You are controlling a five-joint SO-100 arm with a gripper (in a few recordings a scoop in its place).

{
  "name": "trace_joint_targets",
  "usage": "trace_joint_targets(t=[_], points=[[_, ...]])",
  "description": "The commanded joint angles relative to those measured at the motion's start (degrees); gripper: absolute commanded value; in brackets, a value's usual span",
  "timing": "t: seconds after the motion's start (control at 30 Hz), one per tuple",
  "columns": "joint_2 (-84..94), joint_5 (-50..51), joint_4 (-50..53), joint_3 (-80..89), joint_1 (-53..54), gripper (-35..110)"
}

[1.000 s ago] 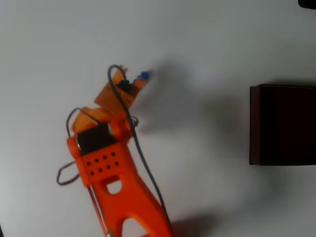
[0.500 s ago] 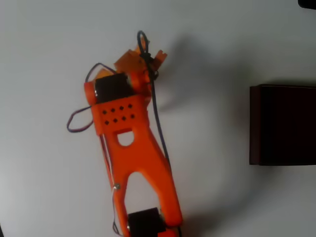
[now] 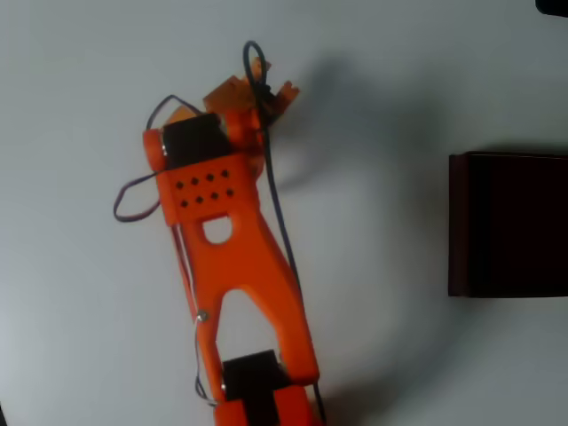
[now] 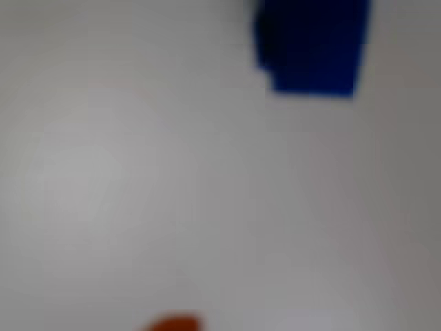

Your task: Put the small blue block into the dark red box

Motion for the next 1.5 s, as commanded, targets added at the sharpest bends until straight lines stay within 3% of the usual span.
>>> trace_joint_targets(t=[0.0, 0.43, 1.47], points=[[0.4, 0.8, 0.7, -4.5, -1.0, 26], [-15.9, -4.7, 12.3, -29.4, 2.7, 26], [-25.7, -10.2, 12.6, -38.6, 6.4, 26]])
